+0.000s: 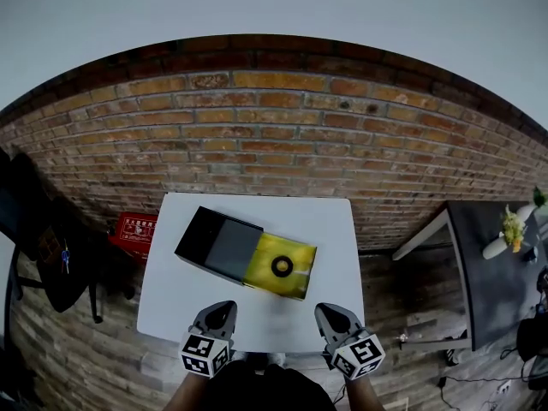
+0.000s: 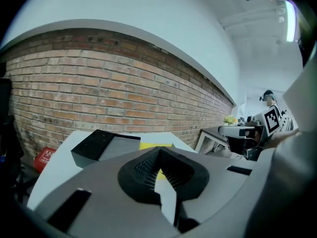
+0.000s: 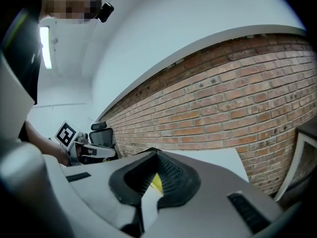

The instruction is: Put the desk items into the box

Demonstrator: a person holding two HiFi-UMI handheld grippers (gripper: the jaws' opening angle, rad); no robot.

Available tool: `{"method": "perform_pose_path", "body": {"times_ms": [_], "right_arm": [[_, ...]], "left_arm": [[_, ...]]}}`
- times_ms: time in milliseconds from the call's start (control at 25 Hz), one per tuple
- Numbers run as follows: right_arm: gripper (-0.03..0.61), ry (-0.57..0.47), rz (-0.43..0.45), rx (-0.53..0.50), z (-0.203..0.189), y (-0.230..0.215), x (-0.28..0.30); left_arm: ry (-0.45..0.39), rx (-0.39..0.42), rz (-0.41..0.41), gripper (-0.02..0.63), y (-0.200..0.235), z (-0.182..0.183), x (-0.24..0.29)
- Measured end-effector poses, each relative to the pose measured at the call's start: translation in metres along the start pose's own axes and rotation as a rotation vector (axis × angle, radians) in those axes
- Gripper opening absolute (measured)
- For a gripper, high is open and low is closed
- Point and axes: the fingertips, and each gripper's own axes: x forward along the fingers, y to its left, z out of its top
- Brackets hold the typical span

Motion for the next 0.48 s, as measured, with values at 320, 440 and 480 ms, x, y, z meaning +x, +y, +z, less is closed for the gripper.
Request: {"method": "perform_pose_path", "body": {"times_ms": [320, 440, 480], "right_arm": [[0.021, -0.016, -0.072, 0.027, 0.009, 0.011, -0.013], [0.021, -0.031, -0.107, 0.033, 0.012, 0.011, -0.015], [0.021, -0.036, -0.117, 0.037, 0.012, 0.011, -0.015]], "left_arm": [[-0.043, 0.002, -0.035, 0.012, 0.026, 0.017, -0.022], [-0.056, 0.016, -0.062, 0.012, 0.028, 0.023, -0.022], [-0.054, 0.022, -0.073, 0.013, 0.028, 0.024, -0.023]]}}
